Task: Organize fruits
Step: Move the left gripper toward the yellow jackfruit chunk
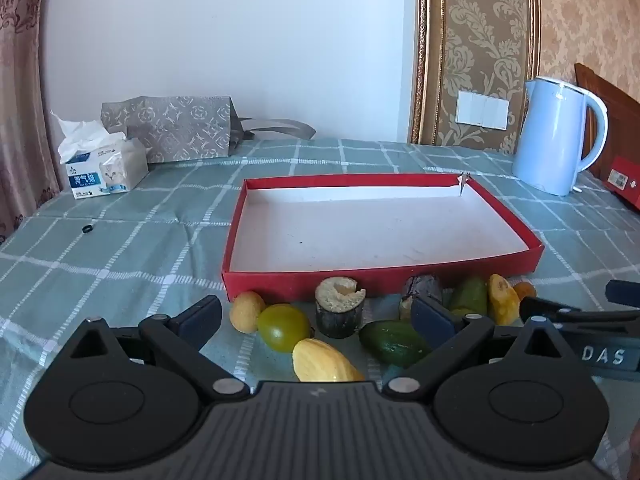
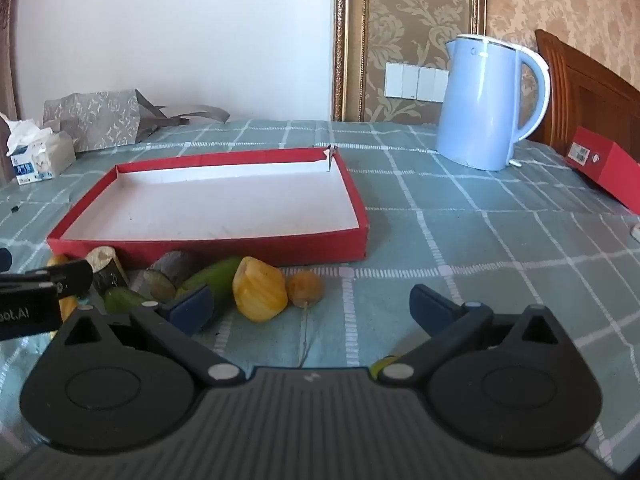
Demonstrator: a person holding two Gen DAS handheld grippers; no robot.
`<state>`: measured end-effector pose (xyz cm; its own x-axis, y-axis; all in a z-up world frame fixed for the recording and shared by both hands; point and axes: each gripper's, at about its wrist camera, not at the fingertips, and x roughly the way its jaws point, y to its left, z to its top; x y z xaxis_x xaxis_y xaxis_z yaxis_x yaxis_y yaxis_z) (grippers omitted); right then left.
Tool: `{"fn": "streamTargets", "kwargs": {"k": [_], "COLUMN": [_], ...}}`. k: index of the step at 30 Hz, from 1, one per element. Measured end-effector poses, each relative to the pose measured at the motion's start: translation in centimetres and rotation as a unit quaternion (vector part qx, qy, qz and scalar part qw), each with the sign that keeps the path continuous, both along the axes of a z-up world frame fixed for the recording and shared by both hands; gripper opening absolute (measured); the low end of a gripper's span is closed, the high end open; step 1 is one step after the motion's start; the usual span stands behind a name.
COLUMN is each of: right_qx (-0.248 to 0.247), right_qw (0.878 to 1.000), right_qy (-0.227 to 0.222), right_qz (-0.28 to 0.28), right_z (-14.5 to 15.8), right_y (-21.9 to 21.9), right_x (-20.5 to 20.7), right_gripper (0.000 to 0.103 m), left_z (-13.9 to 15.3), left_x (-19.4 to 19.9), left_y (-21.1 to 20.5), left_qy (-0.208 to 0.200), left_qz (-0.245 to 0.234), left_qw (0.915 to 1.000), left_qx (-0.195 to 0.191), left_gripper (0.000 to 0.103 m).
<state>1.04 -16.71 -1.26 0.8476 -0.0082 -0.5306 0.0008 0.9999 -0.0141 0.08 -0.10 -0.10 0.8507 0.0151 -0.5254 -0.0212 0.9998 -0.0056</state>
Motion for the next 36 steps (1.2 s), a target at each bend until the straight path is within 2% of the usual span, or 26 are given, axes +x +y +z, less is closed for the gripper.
{"fn": "streamTargets", "kwargs": {"k": [2,3,11,13,15,17,33,36], "right_qx": [-0.002,-0.004,0.025,0.043,0.039,0.032,-0.010,-0.003], "right_qw": [1.000,1.000,1.000,0.998,0.998,0.999,0.999,0.999], "right_qy": [0.002,0.003,-0.013,-0.043,-0.045,-0.026,-0.044,-0.046], "right_qz": [0.000,0.000,-0.010,-0.013,0.001,0.015,0.019,0.019], "right_z": [-0.3,-0.5,0.5,0.4,0.5,0.3,0.1,0.0], "right_y": [0.0,0.0,-0.8,-1.5,-1.5,-1.3,-0.8,-1.1], "right_x": [0.0,-0.1,0.0,-0.8,-0.7,-0.1,-0.7,-0.8], "right_gripper": [0.103,0.103,0.103,0.103,0.103,0.103,0.103,0.103], "left_z": [-0.1,-0.1,-0.4,-0.1,-0.2,-0.4,-0.8,-1.0], "left_x": [0.1,0.1,1.1,-0.1,0.1,0.2,-0.6,-0.9], "left_y": [0.0,0.7,3.7,0.3,0.6,0.7,1.5,2.0], "left_qy": [0.000,0.000,0.000,-0.002,0.001,0.004,0.008,0.012], "left_qz": [-0.004,-0.004,-0.009,-0.001,0.004,0.003,-0.003,0.001], "left_qw": [1.0000,0.9998,0.9999,1.0000,1.0000,1.0000,1.0000,0.9999], "left_qx": [0.003,-0.018,-0.011,0.002,-0.004,-0.007,0.001,-0.002], "left_gripper": [0.102,0.102,0.102,0.102,0.102,0.102,0.102,0.102]}}
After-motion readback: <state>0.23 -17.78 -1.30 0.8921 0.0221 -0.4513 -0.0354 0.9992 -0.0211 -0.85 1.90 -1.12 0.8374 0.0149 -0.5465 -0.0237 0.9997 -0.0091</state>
